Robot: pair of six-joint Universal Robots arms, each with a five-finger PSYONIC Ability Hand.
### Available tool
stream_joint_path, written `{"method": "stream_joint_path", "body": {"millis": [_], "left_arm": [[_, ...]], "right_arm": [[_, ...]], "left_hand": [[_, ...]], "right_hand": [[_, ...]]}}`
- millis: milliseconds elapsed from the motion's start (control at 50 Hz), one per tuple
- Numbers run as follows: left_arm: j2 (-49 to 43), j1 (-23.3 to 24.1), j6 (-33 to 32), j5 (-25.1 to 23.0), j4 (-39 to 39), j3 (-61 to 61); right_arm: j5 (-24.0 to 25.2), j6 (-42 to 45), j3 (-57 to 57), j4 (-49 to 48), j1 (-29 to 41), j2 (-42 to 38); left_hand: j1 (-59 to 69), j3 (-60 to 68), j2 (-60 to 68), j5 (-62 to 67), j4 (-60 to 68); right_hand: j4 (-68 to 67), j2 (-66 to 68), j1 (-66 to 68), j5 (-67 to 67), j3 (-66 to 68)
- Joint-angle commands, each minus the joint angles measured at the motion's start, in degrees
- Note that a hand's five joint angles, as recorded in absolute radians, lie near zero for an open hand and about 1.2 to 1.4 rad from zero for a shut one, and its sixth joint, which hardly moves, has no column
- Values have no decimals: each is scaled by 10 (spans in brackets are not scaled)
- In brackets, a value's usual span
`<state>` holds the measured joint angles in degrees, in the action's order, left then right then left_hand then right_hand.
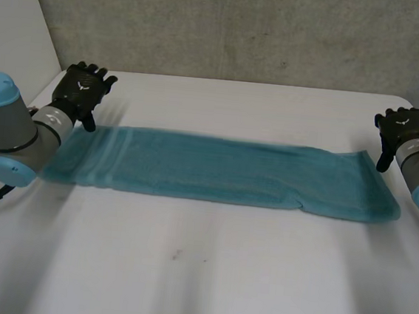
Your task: Fold the laundry
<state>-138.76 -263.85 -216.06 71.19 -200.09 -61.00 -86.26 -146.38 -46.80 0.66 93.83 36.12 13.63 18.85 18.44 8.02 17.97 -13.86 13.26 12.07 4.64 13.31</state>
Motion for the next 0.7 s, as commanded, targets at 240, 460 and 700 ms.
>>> {"method": "stream_joint_path", "body": {"millis": [240,460,700], "left_arm": [[249,-2,13,16,-16,-255],[374,0,171,18,-11,-397],[380,-1,256,18,-6,-445]], "right_arm": [[56,-103,-221,-36,-14,282],[134,-103,-392,11,-65,355],[201,-93,-445,-39,-95,274]], "left_hand": [[-36,-89,-84,-80,-80],[-36,-89,-84,-80,-80],[-34,-86,-82,-78,-78]], "right_hand": [[39,-33,-21,-46,-33],[16,-10,2,-24,-11],[-204,210,222,197,210]]}}
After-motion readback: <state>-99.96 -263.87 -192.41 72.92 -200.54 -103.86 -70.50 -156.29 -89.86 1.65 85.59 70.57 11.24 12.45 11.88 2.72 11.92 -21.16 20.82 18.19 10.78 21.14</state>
